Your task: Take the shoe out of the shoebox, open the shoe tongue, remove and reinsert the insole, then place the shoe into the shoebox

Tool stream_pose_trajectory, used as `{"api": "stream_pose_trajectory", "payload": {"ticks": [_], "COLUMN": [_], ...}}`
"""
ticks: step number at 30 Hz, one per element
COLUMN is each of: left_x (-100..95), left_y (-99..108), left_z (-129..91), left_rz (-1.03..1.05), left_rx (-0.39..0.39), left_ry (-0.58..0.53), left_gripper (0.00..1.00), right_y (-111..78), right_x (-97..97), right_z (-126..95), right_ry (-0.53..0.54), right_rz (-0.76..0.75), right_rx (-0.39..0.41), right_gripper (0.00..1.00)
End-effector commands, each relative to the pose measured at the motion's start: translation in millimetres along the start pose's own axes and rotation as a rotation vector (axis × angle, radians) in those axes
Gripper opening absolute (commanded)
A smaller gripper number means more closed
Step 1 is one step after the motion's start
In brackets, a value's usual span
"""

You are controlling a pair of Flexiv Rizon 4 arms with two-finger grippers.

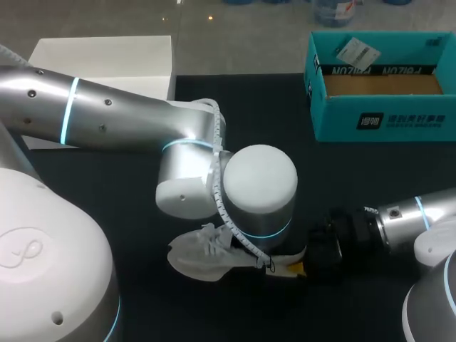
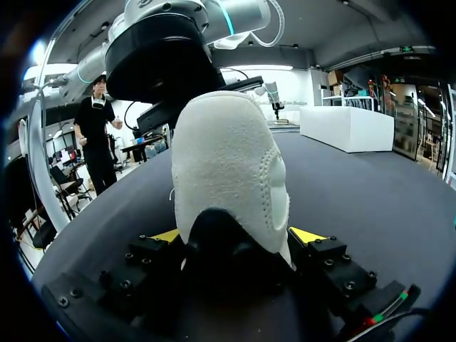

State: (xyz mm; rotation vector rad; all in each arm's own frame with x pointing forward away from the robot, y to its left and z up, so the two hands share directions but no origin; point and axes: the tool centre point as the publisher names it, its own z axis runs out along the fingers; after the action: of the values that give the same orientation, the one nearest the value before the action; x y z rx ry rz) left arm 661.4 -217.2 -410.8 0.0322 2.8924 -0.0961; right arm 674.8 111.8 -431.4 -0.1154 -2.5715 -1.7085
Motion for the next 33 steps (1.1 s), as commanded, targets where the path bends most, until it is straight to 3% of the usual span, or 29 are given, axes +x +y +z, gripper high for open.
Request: {"api": "stream_pose_trajectory", "payload": {"ticks": [1,33], "left_x": [-6.5,-26.9], "left_y": [0.4,10.7], "left_z": [12.0,-51.1], "left_rz": [-0.012,-0.093], "left_rx": [0.013,0.090], "left_ry": [-0.019,-0.104], "left_gripper": [0.00,0.00], "right_y": [-1.0,-1.0], "right_x": [2.1,2.1], "right_z": [2.8,2.8], "right_ry": [0.000,0.000], "right_rz": [0.001,0.001], "right_rx": [0.003,0.003], "right_gripper": [0.00,0.00]}}
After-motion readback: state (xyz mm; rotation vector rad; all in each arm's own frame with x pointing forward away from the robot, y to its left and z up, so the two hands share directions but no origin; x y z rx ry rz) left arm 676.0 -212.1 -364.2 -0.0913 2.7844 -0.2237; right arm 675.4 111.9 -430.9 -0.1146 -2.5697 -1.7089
